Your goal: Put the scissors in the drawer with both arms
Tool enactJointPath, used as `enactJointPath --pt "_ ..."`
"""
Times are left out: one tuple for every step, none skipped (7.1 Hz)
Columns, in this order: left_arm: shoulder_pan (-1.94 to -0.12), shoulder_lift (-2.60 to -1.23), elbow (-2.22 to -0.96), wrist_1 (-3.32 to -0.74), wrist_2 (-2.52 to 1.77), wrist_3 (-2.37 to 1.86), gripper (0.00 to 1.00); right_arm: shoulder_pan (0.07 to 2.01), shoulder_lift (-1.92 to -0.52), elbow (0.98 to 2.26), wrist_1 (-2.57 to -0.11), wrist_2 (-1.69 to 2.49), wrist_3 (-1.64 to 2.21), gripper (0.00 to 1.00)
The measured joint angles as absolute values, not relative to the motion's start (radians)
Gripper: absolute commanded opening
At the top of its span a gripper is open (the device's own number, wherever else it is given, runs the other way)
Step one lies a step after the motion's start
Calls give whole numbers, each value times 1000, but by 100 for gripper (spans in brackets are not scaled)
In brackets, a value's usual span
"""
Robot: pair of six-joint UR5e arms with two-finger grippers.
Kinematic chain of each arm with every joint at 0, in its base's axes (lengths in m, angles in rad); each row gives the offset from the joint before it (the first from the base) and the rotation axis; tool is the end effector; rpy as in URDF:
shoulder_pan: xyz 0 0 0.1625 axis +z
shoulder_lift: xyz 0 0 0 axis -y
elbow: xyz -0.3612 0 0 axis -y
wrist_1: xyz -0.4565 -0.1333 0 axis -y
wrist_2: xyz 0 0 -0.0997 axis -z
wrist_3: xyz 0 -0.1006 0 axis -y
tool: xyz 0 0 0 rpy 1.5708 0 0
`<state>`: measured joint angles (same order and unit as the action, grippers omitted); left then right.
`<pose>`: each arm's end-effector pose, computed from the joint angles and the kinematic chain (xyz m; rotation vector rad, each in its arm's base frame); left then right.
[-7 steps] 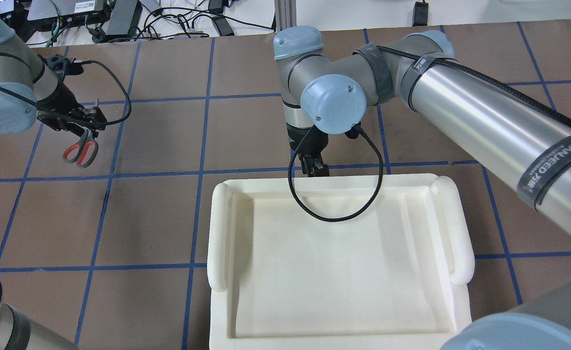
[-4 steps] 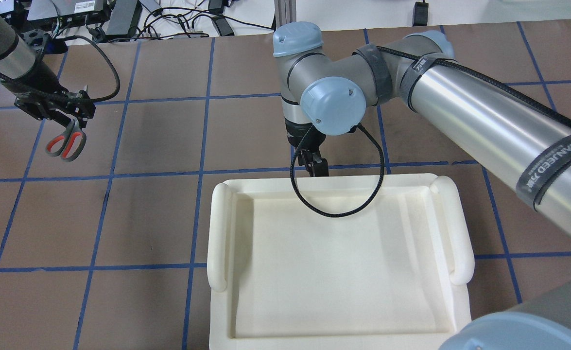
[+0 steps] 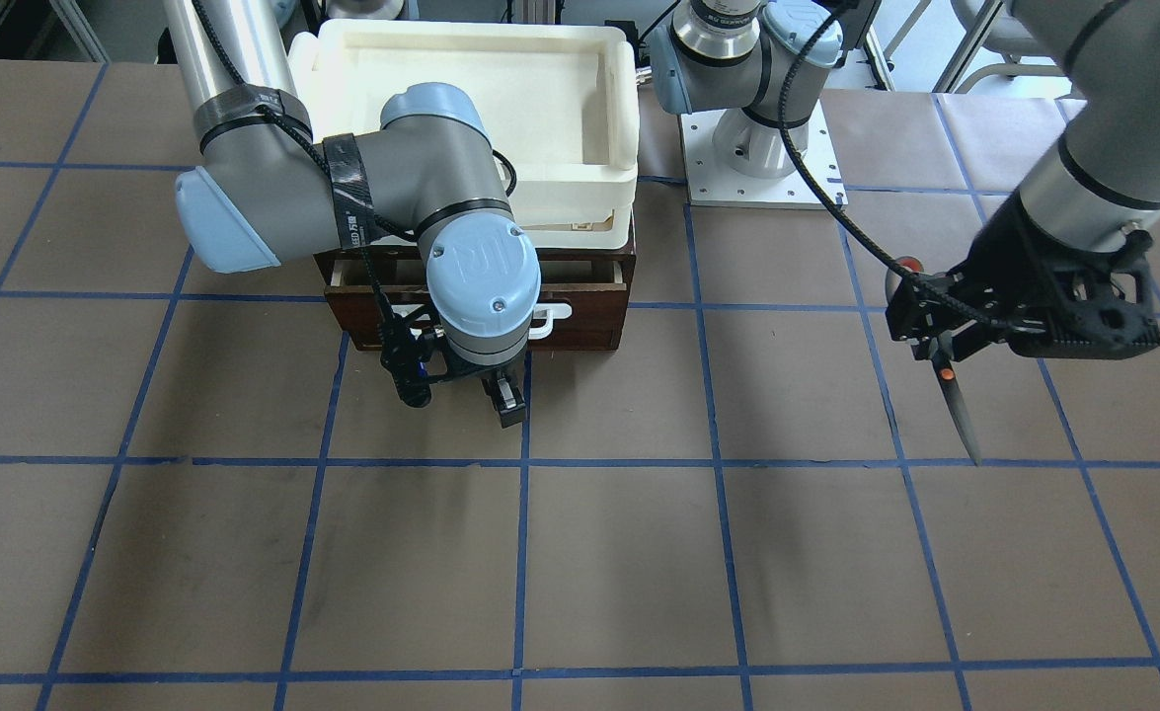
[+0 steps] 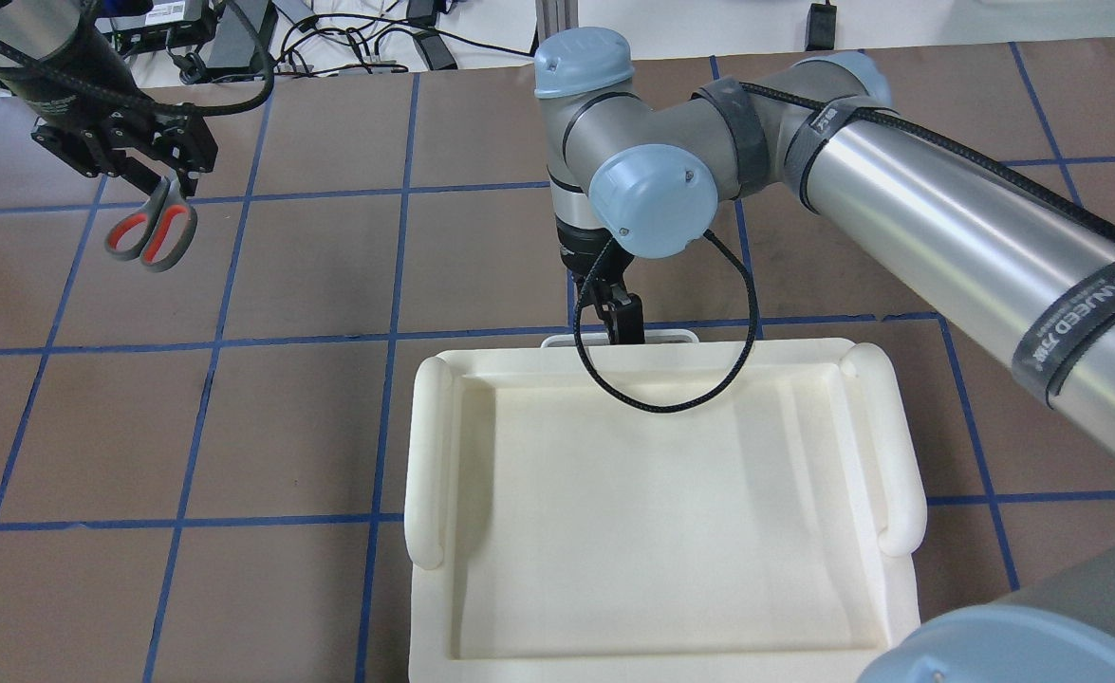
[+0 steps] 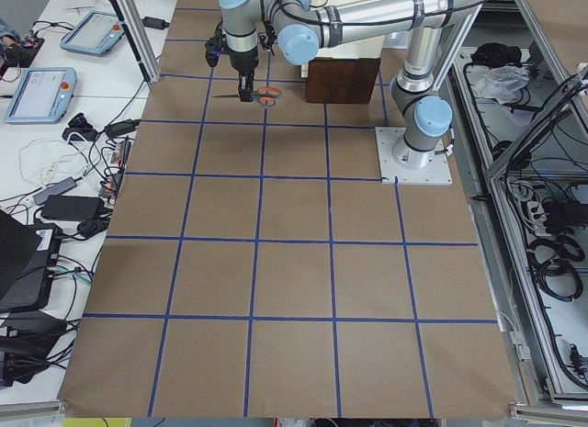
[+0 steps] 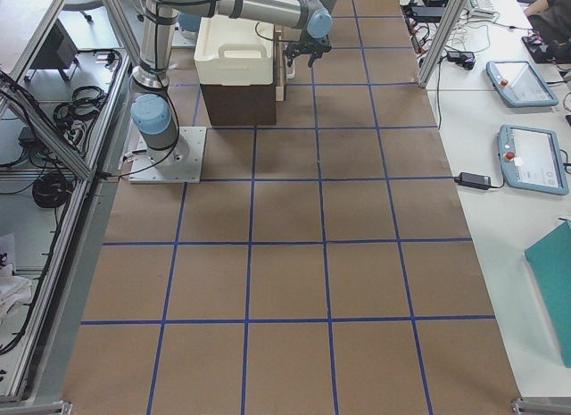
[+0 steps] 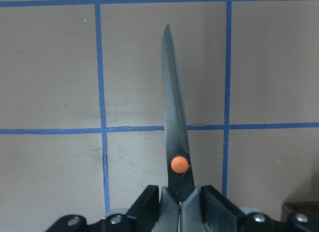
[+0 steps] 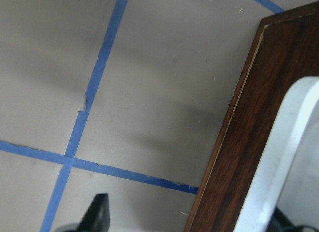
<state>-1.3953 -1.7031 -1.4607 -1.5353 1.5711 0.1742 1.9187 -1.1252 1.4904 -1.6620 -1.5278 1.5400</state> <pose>-0.0256 -0.6190 0.4111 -0.0020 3.1389 -0.0205 0.3513 -0.5649 0.2017 -1.6526 -2.4207 -0.2881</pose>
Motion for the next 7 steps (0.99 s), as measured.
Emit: enactJointPath --pt "-1454 -1690 -1456 -1544 1572 100 28 1917 -1125 1489 -1670 -1529 1533 100" --pt "-1504 -1686 -1455 -1547 1572 33 28 1914 -1125 1489 -1678 -1530 1519 100" --pt "-1546 -1686 -1455 -1547 1571 -20 28 1911 -1122 1488 -1693 -1530 1507 100" --pt "-1577 -1683 -1455 -1549 1572 -47 28 1909 -1113 1482 -1711 -1531 1499 100" --pt "-1596 -1676 -1457 -1551 1573 -57 28 1909 -1101 1467 -1722 -1532 1493 100" --pt "-1604 -1670 -1459 -1555 1573 -60 28 1909 -1085 1446 -1726 -1533 1489 100" --pt "-1607 -1670 -1461 -1556 1572 -61 28 1908 -1071 1431 -1729 -1534 1484 100"
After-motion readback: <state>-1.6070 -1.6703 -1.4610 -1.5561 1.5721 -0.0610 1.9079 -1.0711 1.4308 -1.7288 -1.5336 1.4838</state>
